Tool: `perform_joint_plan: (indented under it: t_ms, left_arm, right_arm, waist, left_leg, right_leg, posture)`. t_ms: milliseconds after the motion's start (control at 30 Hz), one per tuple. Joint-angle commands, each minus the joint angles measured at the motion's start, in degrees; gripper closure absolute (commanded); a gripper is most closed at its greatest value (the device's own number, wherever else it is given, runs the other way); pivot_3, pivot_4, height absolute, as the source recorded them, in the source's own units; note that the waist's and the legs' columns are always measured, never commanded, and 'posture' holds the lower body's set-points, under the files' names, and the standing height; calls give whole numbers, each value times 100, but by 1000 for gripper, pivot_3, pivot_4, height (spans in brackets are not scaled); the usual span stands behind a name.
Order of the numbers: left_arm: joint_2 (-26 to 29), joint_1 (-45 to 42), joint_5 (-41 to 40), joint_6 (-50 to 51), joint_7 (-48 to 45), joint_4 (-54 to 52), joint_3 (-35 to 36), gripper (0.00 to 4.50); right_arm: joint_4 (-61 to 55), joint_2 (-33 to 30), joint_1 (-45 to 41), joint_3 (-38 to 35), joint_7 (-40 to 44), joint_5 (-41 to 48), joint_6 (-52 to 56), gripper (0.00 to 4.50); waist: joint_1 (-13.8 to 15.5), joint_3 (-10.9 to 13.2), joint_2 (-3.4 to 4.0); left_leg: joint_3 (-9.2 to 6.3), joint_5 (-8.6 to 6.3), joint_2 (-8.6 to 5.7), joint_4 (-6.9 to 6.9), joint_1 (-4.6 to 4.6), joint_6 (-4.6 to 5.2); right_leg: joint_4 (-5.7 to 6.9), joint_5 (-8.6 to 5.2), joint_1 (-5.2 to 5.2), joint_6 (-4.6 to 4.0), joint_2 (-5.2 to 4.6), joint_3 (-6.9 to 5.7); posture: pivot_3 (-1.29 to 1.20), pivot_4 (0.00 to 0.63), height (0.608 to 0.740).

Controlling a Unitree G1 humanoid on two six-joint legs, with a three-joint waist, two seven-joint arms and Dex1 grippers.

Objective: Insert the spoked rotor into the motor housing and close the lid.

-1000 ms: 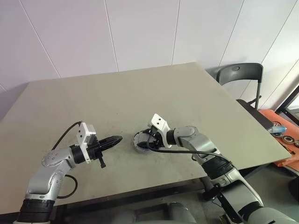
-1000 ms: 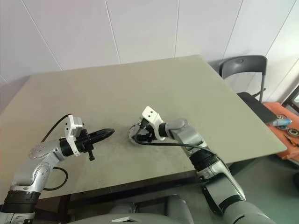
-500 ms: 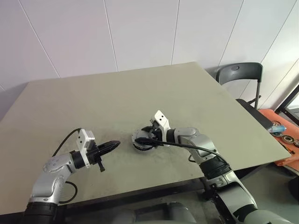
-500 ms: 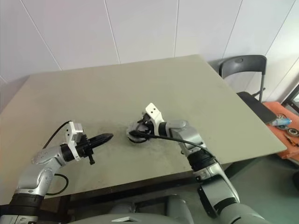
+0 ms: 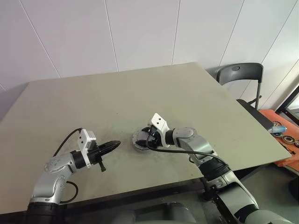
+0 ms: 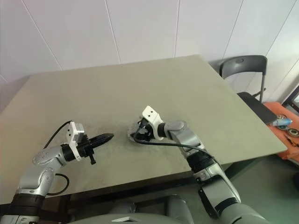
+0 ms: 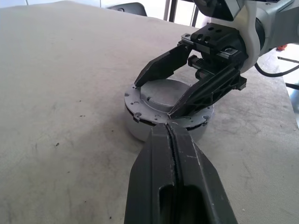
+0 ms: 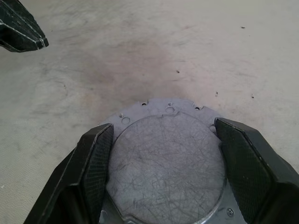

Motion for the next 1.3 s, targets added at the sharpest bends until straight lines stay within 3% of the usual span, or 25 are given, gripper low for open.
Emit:
perform_joint_plan:
  t_ms: [33, 700, 1000, 1300]
  left_arm:
    - [-36, -77, 25, -41, 42, -84, -20, 4500]
    - [-34, -153, 153, -230, -87, 246, -38, 4500]
    - [-54, -121, 231, -354, -137, 354, -34, 4500]
    - [-50, -145, 270, -349, -101, 365, -72, 4500]
  right_arm:
    - [-4, -47, -12, -33, 34, -64, -97, 1380]
    - [311, -95, -52, 74, -331, -423, 407, 1380]
    - [189, -260, 48, 356, 97, -346, 749, 1380]
    - [177, 27, 206, 13, -123, -128, 772, 1380]
  waist:
    - [0, 0, 0]
    - [11, -6, -1]
    - [21, -9, 2]
    - [19, -10, 1]
  left_leg:
    - [0, 0, 0, 0, 1, 0]
    - [-1, 0, 0, 6, 13, 0]
    - [-2, -1, 1, -1, 66, -1]
    - [-17, -7, -3, -7, 67, -11]
  right_leg:
    - [0, 0, 1, 0, 0, 0]
    - [3, -3, 15, -4, -1, 0]
    - [-6, -16, 79, -14, -5, -1]
    - [-9, -26, 80, 3, -18, 0]
  posture:
    - [0, 0, 740]
    - [0, 0, 740]
    - [0, 0, 740]
    - [0, 0, 740]
